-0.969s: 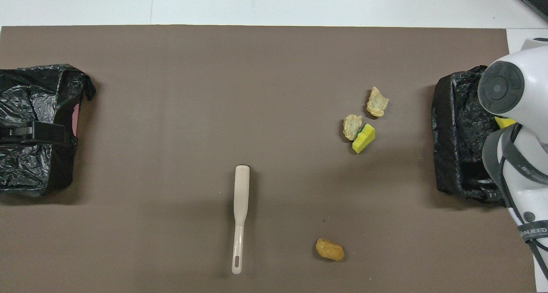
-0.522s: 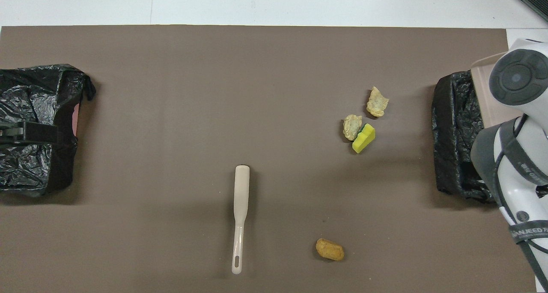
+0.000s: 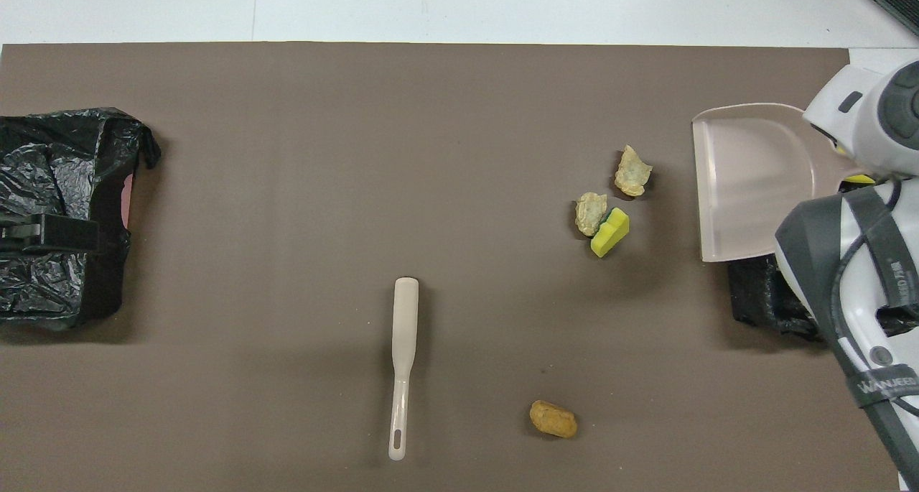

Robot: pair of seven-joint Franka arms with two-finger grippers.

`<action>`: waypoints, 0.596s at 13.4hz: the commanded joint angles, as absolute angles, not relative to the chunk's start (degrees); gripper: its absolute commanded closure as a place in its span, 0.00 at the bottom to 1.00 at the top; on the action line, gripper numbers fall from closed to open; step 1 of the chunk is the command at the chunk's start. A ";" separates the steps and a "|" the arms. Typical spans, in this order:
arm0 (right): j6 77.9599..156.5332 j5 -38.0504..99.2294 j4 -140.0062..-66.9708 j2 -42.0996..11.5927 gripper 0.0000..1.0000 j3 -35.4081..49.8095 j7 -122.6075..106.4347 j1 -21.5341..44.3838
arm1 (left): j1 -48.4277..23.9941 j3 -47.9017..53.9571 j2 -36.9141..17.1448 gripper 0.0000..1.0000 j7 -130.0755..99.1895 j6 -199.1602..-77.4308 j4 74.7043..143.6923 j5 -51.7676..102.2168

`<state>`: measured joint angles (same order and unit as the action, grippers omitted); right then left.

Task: Sweep and dump trash in bin
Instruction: 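Lift the emptied dustpan away from the bin with the right gripper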

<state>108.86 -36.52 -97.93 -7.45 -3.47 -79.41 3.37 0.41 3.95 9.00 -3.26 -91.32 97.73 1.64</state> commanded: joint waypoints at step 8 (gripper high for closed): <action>108.81 -9.78 -98.00 -7.21 1.00 -2.99 -68.96 3.43 | 1.23 4.22 9.32 0.00 -2.81 -90.00 96.94 2.02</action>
<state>109.11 -15.57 -97.91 -7.47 -2.99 -75.25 4.62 0.42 3.94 9.02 -3.26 -91.32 97.70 1.64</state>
